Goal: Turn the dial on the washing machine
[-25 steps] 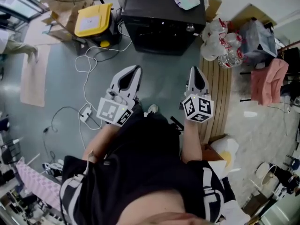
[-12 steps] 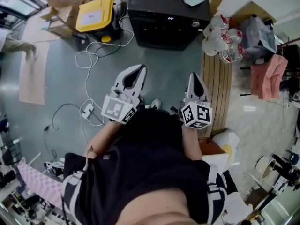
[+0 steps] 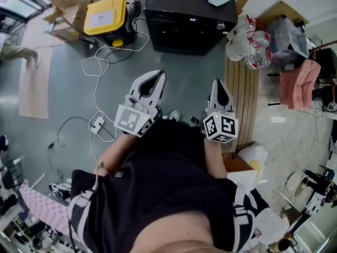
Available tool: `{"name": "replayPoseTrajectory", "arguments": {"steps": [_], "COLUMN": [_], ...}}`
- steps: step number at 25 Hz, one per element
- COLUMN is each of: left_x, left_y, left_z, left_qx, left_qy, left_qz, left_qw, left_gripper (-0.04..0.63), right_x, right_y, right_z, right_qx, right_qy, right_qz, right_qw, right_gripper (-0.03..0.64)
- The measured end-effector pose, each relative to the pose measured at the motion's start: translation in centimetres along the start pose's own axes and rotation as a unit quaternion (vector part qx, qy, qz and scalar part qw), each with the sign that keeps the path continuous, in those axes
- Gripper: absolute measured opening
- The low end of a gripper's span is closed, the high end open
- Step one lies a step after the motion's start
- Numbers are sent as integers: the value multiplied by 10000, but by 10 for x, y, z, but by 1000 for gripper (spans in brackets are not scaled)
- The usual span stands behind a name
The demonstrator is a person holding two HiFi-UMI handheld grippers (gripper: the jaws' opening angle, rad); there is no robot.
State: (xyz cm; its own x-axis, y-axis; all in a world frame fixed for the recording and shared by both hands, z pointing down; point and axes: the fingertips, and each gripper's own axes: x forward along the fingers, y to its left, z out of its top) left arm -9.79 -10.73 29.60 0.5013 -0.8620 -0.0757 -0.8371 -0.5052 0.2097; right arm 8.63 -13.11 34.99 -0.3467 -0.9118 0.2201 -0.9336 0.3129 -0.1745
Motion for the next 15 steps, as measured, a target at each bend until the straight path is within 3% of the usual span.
{"name": "replayPoseTrajectory", "arguments": {"steps": [15], "left_x": [-9], "left_y": [2], "left_z": [0], "left_qx": [-8], "left_qy": [8], "left_qz": [-79], "left_qw": [10000], "left_gripper": [23], "right_x": [-4], "right_y": [6], "right_z": [-1], "right_qx": [7], "right_qy": [-14], "right_qz": [-121], "right_qw": [9999], "right_gripper": [25]}}
